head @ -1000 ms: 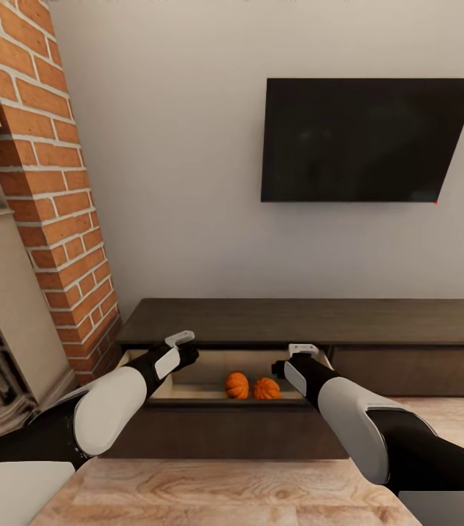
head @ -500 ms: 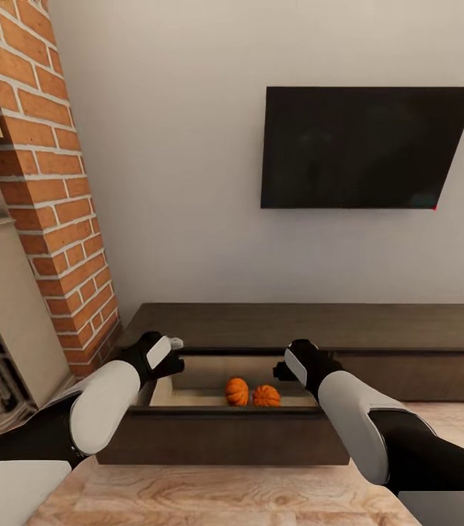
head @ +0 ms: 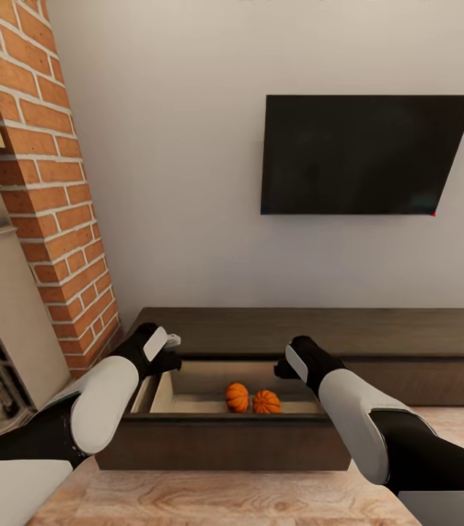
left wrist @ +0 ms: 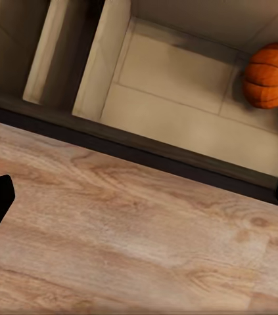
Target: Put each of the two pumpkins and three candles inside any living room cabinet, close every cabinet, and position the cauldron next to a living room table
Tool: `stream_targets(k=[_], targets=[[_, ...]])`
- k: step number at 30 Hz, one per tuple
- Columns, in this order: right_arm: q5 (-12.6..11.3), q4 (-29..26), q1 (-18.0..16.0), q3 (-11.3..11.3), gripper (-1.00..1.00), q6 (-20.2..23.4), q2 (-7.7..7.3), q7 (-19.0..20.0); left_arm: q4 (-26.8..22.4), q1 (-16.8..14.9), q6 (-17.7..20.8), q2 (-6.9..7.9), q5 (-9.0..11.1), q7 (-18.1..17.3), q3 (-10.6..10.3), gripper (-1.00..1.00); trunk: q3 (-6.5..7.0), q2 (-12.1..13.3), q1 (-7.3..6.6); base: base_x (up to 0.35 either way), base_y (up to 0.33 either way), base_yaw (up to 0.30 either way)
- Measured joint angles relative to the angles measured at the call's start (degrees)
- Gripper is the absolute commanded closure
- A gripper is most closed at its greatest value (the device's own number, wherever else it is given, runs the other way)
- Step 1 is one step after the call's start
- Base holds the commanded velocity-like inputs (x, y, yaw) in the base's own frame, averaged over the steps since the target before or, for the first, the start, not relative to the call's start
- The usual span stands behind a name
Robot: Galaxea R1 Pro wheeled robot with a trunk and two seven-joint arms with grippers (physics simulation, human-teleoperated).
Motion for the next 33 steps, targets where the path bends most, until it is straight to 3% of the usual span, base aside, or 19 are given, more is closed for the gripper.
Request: stream_targets(k=[12, 19, 33], targets=[[-1.27, 0.36, 0.00, -1.82, -1.00, -5.61, -0.89, 0.30, -0.17, 0.01, -0.07, -0.33, 0.04, -0.07, 0.01, -1.00, 2.15, 4.81, -2.64, 0.000, 0.000, 0.000], [-3.62, 0.61, 0.00, -2.24, -1.00, -6.30, -1.13, 0.53, -0.18, 0.00, -0.06, -0.24, 0.07, -0.11, 0.00, -1.00, 3.41, 7.62, -4.17, -0.008, 0.000, 0.000], [-3.93, 1.25, 0.00, -2.29, -1.00, -6.53, -1.41, 0.64, 0.00, 0.04, -0.33, -0.22, 0.15, -0.29, 0.09, -1.00, 5.75, 12.86, -7.00, -0.188, 0.000, 0.000]])
